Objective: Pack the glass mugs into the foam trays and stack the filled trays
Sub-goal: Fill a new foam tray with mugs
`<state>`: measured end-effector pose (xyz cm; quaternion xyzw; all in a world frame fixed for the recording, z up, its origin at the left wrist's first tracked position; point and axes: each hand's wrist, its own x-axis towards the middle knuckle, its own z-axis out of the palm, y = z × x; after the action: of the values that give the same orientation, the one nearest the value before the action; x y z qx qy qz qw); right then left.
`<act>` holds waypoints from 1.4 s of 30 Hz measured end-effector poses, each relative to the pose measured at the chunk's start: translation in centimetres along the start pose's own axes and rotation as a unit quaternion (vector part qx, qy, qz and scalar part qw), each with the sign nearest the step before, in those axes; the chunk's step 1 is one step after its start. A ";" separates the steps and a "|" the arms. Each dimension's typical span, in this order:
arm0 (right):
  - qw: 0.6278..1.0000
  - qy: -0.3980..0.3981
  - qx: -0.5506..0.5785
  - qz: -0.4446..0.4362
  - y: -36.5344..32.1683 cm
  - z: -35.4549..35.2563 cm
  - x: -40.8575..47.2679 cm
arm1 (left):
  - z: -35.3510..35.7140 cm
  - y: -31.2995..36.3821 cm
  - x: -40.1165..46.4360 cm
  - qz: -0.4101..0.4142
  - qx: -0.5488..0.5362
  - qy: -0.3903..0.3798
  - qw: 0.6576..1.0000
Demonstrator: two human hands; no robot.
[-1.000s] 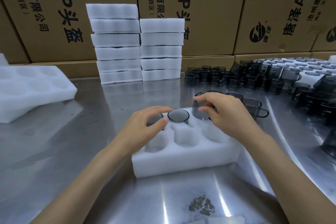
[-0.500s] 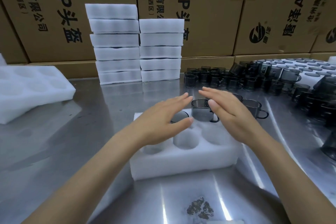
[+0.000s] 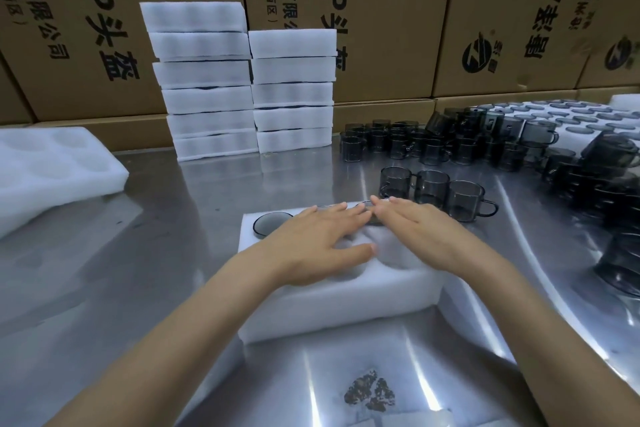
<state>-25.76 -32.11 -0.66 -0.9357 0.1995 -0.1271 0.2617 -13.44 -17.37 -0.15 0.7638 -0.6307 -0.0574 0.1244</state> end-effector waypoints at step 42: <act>0.933 0.107 -0.090 -0.332 -8.7 5.0 -3.2 | 0.4 -3.3 -8.5 -0.029 -0.269 0.396 0.877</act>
<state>-24.19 -21.70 -0.58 -0.9491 -0.0846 -0.2879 0.0961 -12.12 -8.59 -1.97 0.6777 -0.4662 0.0790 0.5632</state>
